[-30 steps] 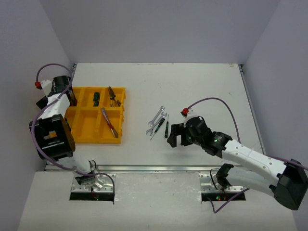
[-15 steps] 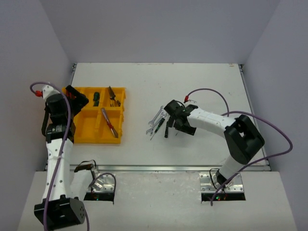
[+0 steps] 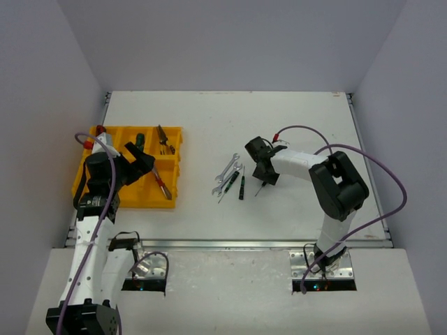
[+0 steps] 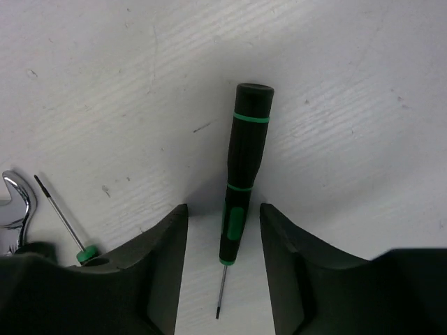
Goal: Sort the tools into containers
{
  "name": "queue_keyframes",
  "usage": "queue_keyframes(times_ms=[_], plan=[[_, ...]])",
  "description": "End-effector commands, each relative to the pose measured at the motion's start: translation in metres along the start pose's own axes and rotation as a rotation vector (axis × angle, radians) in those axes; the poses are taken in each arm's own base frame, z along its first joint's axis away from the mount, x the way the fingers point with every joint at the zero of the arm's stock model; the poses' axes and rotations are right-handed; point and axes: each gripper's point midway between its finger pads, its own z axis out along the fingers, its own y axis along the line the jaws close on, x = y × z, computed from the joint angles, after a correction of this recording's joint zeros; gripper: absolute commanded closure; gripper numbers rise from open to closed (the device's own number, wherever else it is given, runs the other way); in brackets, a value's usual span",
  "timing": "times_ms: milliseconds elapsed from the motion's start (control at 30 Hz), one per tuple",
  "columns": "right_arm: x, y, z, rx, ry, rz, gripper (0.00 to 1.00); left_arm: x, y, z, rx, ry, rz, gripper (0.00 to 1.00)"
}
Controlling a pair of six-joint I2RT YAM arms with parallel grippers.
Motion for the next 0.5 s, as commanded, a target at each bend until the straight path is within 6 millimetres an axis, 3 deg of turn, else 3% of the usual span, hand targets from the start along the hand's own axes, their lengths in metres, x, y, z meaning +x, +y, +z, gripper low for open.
queue_keyframes(times_ms=[0, 100, 133, 267, 333, 400, 467], plan=[[0.019, -0.003, 0.019, -0.104, 0.052, -0.077, 0.77, -0.006, -0.023, 0.001, 0.117, 0.001, 0.042, 0.00], [0.025, 0.001, 0.020, -0.140, 0.074, -0.121, 0.88, -0.003, -0.027, 0.002, 0.141, 0.018, 0.044, 0.00], [0.024, 0.005, 0.020, -0.162, 0.072, -0.125, 0.96, -0.003, -0.029, 0.002, 0.153, 0.021, 0.045, 0.00], [0.022, 0.013, 0.002, -0.283, 0.051, -0.153, 1.00, 0.006, -0.039, 0.002, 0.222, 0.060, 0.040, 0.00], [0.024, 0.014, -0.016, -0.353, 0.033, -0.193, 1.00, 0.014, -0.051, 0.001, 0.305, 0.093, 0.015, 0.00], [0.019, 0.026, -0.049, -0.478, -0.054, -0.271, 1.00, 0.028, -0.067, -0.004, 0.416, 0.154, -0.037, 0.00], [0.018, 0.047, -0.090, -0.629, -0.152, -0.367, 1.00, 0.028, -0.094, -0.012, 0.586, 0.158, -0.056, 0.00]])
